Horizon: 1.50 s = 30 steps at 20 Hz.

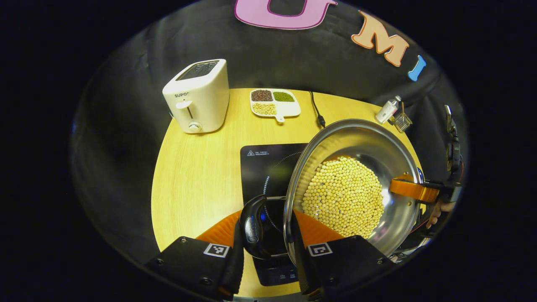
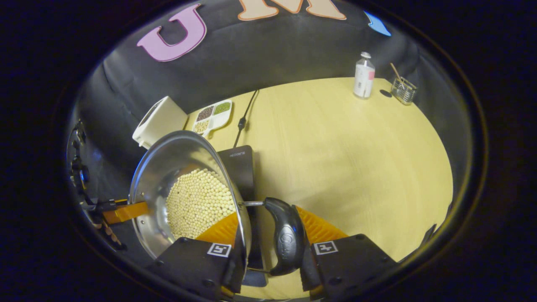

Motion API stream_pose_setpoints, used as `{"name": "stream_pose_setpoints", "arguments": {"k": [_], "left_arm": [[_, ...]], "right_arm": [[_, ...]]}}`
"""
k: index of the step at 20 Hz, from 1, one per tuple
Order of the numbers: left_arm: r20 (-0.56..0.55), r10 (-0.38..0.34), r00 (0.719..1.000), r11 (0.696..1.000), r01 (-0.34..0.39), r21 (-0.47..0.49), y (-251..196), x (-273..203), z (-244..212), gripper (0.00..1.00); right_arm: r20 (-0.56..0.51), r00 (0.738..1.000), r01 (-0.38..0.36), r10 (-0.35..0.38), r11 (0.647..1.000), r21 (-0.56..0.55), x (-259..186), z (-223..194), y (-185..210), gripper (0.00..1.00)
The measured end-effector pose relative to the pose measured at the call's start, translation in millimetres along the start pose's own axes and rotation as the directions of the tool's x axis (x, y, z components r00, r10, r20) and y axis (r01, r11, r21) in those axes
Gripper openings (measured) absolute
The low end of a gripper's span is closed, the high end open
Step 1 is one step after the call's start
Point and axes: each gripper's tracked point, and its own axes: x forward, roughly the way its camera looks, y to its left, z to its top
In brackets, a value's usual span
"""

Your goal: First push the handle of the pot to place it horizontally, then grasp the pot with both hands and set it on the induction cooktop.

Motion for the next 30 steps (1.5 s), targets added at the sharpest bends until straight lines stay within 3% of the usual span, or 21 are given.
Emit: {"name": "stream_pose_setpoints", "arguments": {"k": [12,13,14,15,16,22,24,29,30], "left_arm": [[-0.012,0.01,1.0,1.0,-0.01,0.005,21,23,2,0.54],[-0.011,0.012,1.0,1.0,-0.012,0.013,23,24,3,0.53],[-0.005,0.012,1.0,1.0,-0.012,0.022,23,23,4,0.53],[0.003,0.012,1.0,1.0,-0.012,0.024,25,23,5,0.53],[0.008,0.012,1.0,1.0,-0.012,0.02,27,24,4,0.53],[0.037,0.037,0.999,0.995,-0.04,0.093,29,27,-1,0.67],[0.034,0.061,0.998,0.992,-0.064,0.105,32,26,-8,0.73],[0.129,0.078,0.989,0.993,-0.088,0.078,36,6,-14,0.99],[0.143,0.075,0.987,0.994,-0.085,0.066,35,2,-14,0.96]], "right_arm": [[-0.044,0.999,0.006,-0.005,1.0,0.016,34,-3,15,0.49],[-0.044,0.999,0.005,-0.004,1.0,0.016,34,-2,15,0.56],[-0.052,0.999,0.001,0.0,1.0,0.021,36,-3,17,0.56],[-0.057,0.998,-0.007,0.008,1.0,0.022,38,-4,18,0.56],[-0.052,0.999,-0.016,0.017,1.0,0.021,40,-2,19,0.49],[-0.054,0.998,-0.036,0.036,0.999,0.01,46,-8,19,0.55],[-0.037,0.999,-0.008,0.009,1.0,0.027,45,-10,14,0.58],[0.032,0.999,0.002,-0.003,0.999,0.051,23,-6,0,0.92],[0.058,0.998,-0.013,0.009,0.997,0.074,16,-2,2,0.97]]}}
